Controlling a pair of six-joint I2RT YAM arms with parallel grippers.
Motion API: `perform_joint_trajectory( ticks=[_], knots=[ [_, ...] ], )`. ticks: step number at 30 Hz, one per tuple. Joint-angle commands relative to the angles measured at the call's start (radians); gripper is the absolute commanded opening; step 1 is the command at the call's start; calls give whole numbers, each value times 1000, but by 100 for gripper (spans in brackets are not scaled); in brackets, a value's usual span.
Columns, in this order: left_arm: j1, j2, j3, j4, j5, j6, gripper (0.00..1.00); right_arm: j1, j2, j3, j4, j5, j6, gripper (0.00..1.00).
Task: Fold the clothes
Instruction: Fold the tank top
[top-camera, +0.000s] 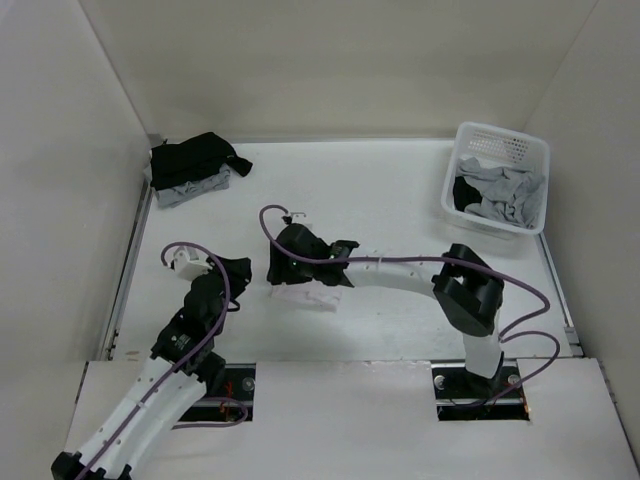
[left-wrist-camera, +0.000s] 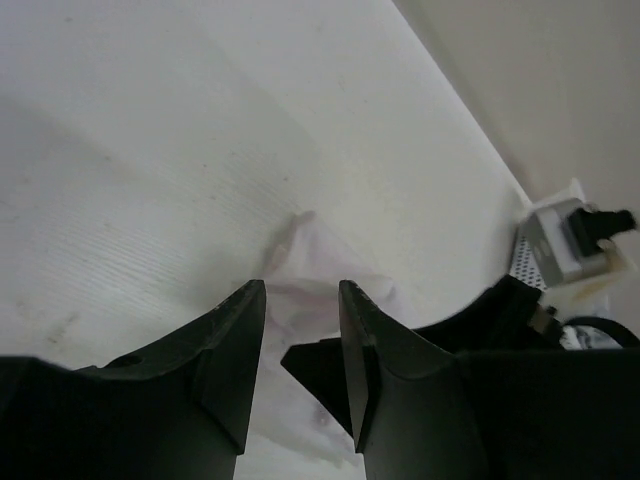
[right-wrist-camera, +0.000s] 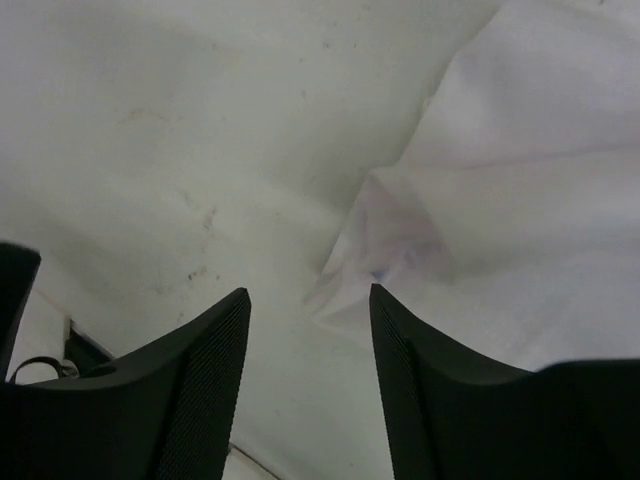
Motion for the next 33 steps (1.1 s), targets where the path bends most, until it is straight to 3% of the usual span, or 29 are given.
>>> perform_joint_trajectory(
  ticks=[1, 4, 7, 10, 13, 18, 26, 33],
  knots=[
    [41, -3, 42, -47, 17, 65, 34, 16, -109, 0, 55, -4, -6, 58],
    [33, 49, 48, 5, 49, 68, 34, 11, -247, -154, 163, 13, -26, 52],
    [-37, 155, 33, 121, 73, 59, 34, -36, -333, -286, 197, 20, -41, 22],
    [-135, 282, 22, 251, 57, 48, 33, -90, -312, -332, 183, -19, -52, 3],
    [-227, 391, 8, 374, 3, 37, 30, -116, -224, -303, 183, -116, -95, 1],
    [-320, 474, -31, 497, -59, 2, 29, -127, -131, -214, 180, -147, -118, 1],
    [-315, 614, -65, 573, -59, -35, 29, -185, 38, -10, 185, -154, -146, 2],
    [-292, 609, -73, 571, -52, -47, 29, -239, 155, 77, 195, -194, -146, 2]
  ],
)
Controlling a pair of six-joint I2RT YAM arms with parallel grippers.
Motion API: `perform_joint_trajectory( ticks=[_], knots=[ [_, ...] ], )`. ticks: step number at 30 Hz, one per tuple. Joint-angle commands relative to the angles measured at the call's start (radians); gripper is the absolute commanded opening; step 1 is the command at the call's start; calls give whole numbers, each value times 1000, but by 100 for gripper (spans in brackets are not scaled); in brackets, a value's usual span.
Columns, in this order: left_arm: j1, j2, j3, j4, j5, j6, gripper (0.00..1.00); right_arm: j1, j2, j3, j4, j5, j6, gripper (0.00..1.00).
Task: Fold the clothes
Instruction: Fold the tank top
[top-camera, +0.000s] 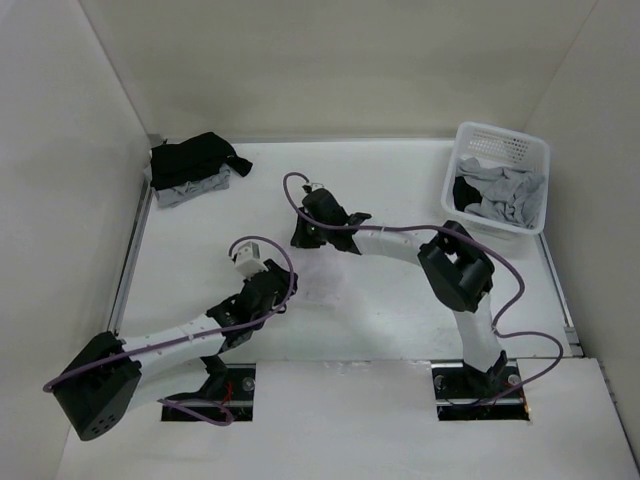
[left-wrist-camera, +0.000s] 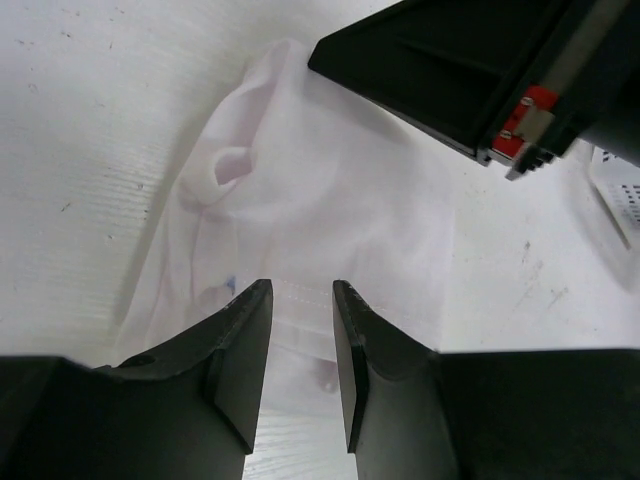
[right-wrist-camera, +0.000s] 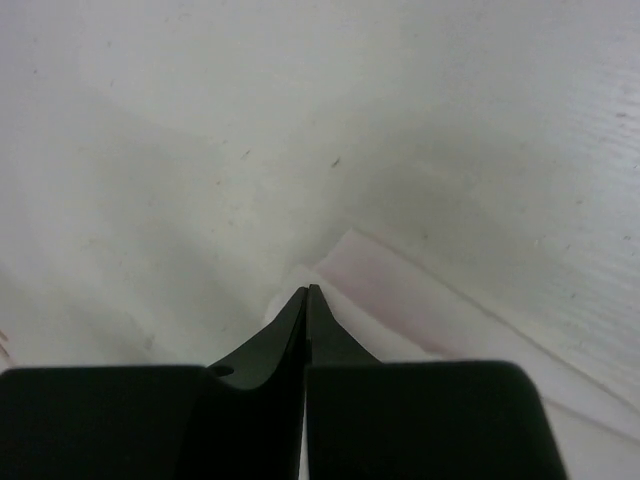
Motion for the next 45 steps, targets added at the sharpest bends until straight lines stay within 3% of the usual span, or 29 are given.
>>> perform_joint_trajectory(
  ticks=[1, 5, 12, 19, 24, 30, 34, 36, 39, 42, 45],
  knots=[
    [9, -36, 2, 59, -10, -17, 29, -23, 37, 36, 51, -30, -10, 2],
    [9, -80, 23, 35, -10, -7, 29, -47, -21, -6, 117, -43, -16, 2],
    [16, -165, 13, 5, -29, 4, 31, -69, -258, -263, 223, -70, -8, 5],
    [39, 111, 49, 163, 46, 29, 29, -55, -223, -406, 342, -121, 75, 4],
    [104, 225, 19, 245, 97, 12, 25, -127, -137, -409, 424, -161, 90, 3],
    [104, 138, -59, 208, 95, -39, 24, -162, -88, -437, 478, -181, 131, 3],
    [102, -23, -107, 128, 92, -63, 25, -178, -80, -440, 504, -213, 150, 5],
    [104, -130, -109, 59, 83, -56, 30, -179, -112, -445, 507, -217, 147, 12],
    [110, -246, -87, -56, 22, -20, 46, -173, -195, -461, 496, -214, 136, 30],
    [145, -240, -52, -100, -4, 84, 58, -168, -290, -500, 482, -217, 130, 45],
    [183, -144, -15, -82, 60, 157, 67, -152, -389, -562, 473, -213, 121, 57]
  ],
)
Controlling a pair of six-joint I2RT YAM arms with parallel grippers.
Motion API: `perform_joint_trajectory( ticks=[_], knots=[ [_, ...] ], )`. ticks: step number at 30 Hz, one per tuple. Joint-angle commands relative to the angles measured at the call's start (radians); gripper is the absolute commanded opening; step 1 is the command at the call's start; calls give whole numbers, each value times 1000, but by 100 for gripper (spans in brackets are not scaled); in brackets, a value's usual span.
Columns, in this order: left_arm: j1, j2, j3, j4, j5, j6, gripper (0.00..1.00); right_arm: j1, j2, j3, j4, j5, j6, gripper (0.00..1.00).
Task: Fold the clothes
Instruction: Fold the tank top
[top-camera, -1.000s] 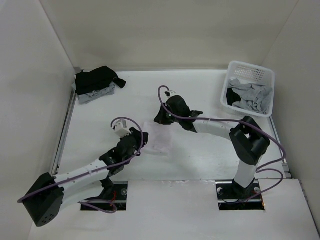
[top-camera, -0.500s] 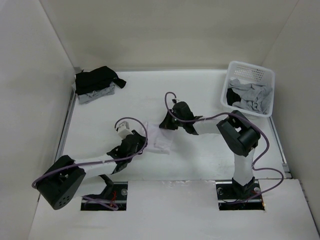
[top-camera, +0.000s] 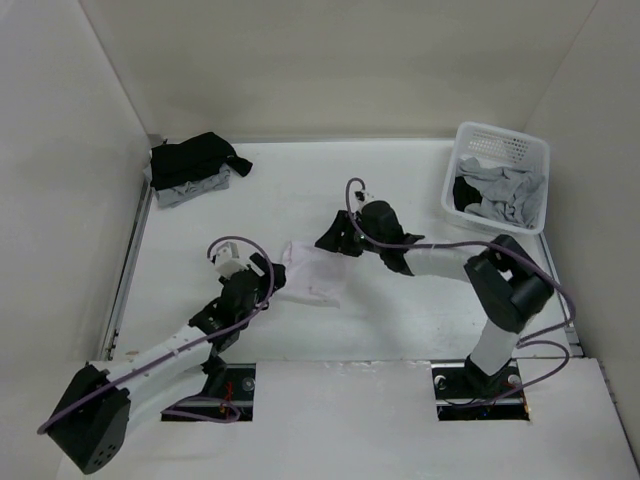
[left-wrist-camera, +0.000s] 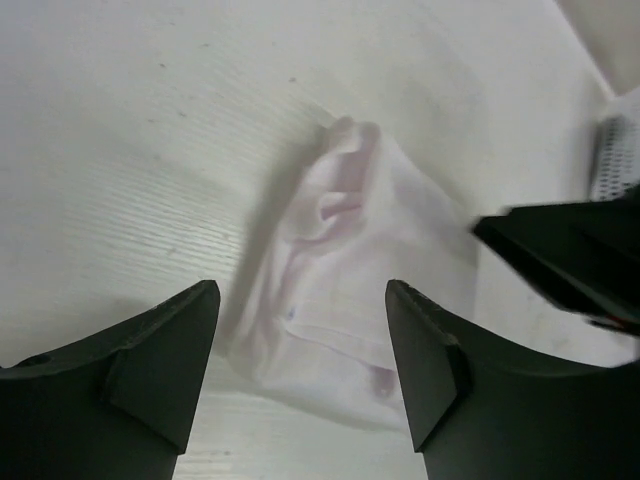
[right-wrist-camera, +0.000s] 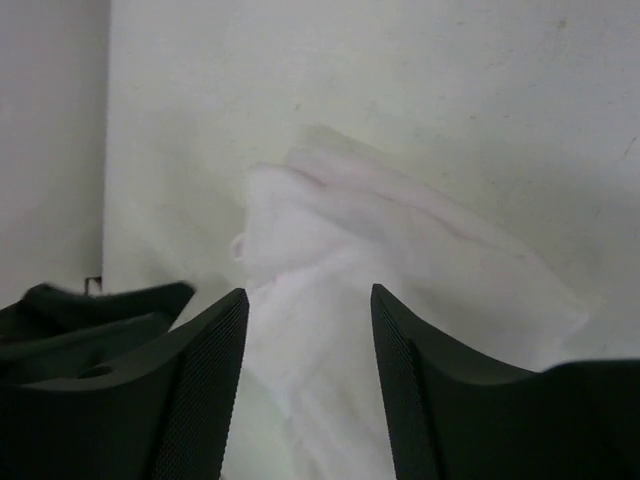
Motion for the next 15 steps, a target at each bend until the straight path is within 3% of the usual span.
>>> perform_joint_trajectory(
  ticks=[1, 6, 10, 12, 15],
  knots=[
    [42, 105, 67, -11, 56, 123, 72, 22, -156, -62, 45, 2, -21, 60],
    [88, 300, 62, 182, 265, 163, 77, 31, -321, -202, 53, 31, -32, 65],
    [111, 496, 96, 314, 357, 178, 74, 31, -403, -268, 53, 38, -33, 65],
    [109, 602, 117, 375, 383, 178, 66, 31, -438, -286, 55, 38, -33, 65],
    [113, 748, 139, 484, 438, 166, 45, 31, -489, -306, 52, 41, -33, 66]
  ],
)
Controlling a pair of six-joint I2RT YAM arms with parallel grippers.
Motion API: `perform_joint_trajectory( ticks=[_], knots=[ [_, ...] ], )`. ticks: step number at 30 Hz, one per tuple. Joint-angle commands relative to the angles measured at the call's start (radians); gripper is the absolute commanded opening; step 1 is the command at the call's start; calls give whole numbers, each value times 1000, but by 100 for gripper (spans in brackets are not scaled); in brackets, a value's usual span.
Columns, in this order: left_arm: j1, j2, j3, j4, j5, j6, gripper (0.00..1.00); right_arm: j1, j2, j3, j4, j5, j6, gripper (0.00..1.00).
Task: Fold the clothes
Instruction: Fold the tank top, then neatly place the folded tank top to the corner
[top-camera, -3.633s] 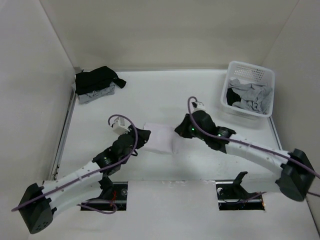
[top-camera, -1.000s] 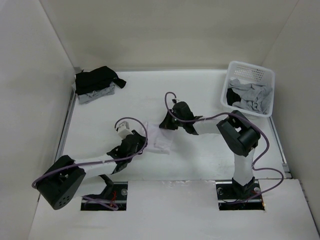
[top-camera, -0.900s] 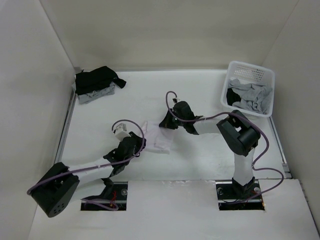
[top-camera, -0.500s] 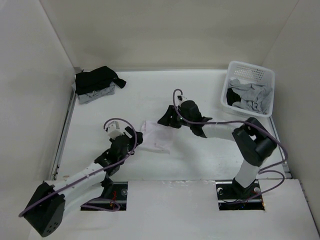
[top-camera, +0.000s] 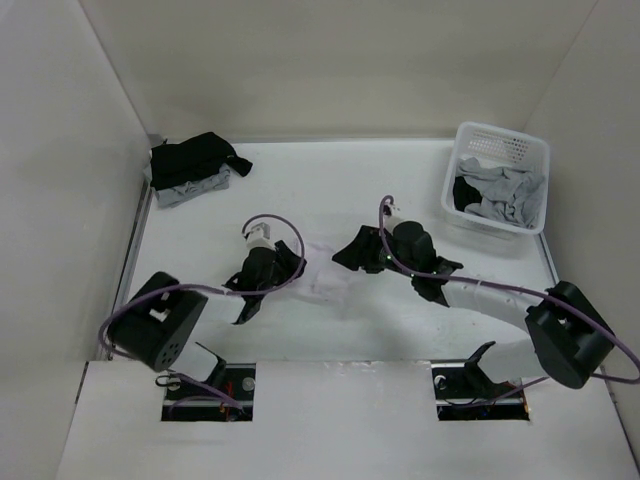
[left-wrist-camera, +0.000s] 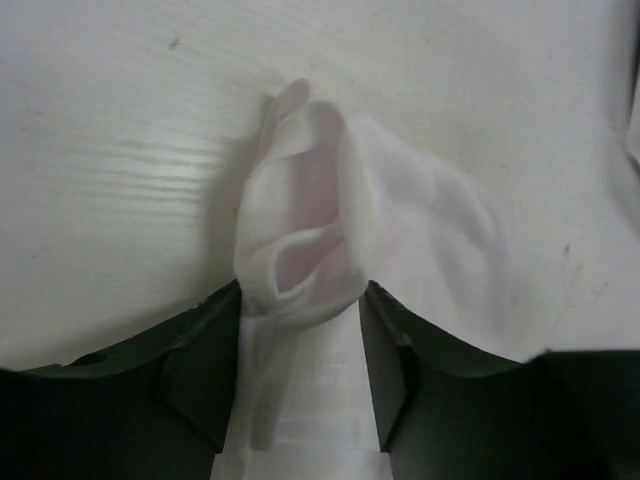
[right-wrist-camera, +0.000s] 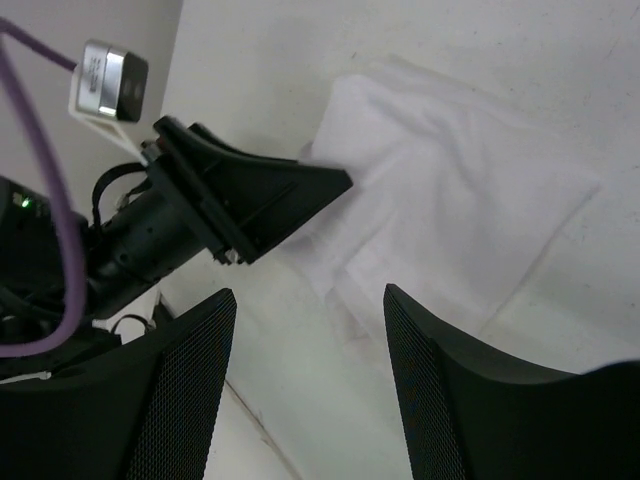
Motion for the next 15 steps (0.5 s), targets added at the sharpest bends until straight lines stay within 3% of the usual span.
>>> perform_joint_trajectory(
  ticks=[1, 4, 7, 11, 15],
  knots=[
    [7, 159, 4, 90, 129, 4, 39, 4, -75, -12, 38, 15, -13, 66],
    [-1, 279, 34, 205, 171, -31, 15, -8, -113, -27, 36, 15, -15, 66],
    [-13, 323, 81, 276, 220, -86, 1, -25, -155, -47, 35, 15, -15, 66],
    [-30, 239, 171, 246, 229, -101, 0, -59, -230, -93, 30, 18, -10, 66],
    [22, 165, 357, 83, 226, 1, 0, -112, -296, -141, 29, 29, -6, 67]
  ],
)
